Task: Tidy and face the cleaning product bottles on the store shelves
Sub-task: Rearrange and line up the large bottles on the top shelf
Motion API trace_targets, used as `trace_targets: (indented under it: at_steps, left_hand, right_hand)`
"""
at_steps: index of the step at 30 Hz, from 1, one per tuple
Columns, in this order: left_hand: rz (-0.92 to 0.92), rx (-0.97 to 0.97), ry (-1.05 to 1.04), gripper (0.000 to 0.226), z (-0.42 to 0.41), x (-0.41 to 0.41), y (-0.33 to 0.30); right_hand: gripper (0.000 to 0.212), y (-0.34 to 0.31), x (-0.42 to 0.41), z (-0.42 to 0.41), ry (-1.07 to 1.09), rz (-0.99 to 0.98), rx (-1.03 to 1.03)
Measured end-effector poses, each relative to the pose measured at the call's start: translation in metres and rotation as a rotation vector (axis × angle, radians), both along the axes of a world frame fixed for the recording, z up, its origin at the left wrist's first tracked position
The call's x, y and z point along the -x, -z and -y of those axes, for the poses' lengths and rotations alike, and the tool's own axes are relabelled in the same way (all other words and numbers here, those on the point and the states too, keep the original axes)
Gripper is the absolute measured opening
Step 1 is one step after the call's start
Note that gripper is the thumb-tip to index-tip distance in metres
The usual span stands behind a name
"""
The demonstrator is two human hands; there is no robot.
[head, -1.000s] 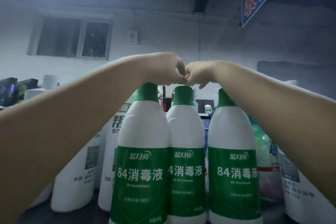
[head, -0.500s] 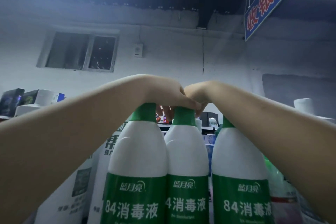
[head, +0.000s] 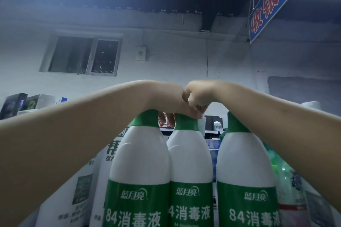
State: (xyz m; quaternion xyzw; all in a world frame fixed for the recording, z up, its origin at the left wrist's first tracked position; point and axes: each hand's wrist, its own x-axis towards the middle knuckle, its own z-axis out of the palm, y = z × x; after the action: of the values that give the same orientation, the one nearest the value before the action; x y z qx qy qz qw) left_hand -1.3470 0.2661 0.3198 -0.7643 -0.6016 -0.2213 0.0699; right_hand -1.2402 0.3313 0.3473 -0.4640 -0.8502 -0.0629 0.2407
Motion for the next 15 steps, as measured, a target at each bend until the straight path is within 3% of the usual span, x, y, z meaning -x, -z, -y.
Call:
trace_targets:
  at_steps: [6, 9, 12, 15]
  left_hand:
    - [0.343, 0.03, -0.019, 0.049, -0.012, 0.008, -0.013]
    - [0.388, -0.022, -0.069, 0.046, -0.016, 0.01, -0.019]
    - [0.428, 0.016, -0.114, 0.071, -0.014, 0.007, -0.024]
    - [0.49, 0.021, -0.037, 0.073, -0.01, 0.003, -0.028]
  right_hand:
    - [0.017, -0.029, -0.004, 0.015, -0.001, -0.152, -0.178]
    - [0.022, -0.044, -0.003, 0.024, 0.005, -0.257, -0.281]
    - [0.017, -0.062, -0.005, 0.033, 0.028, -0.289, -0.425]
    - [0.014, -0.073, -0.008, 0.05, 0.063, -0.323, -0.575]
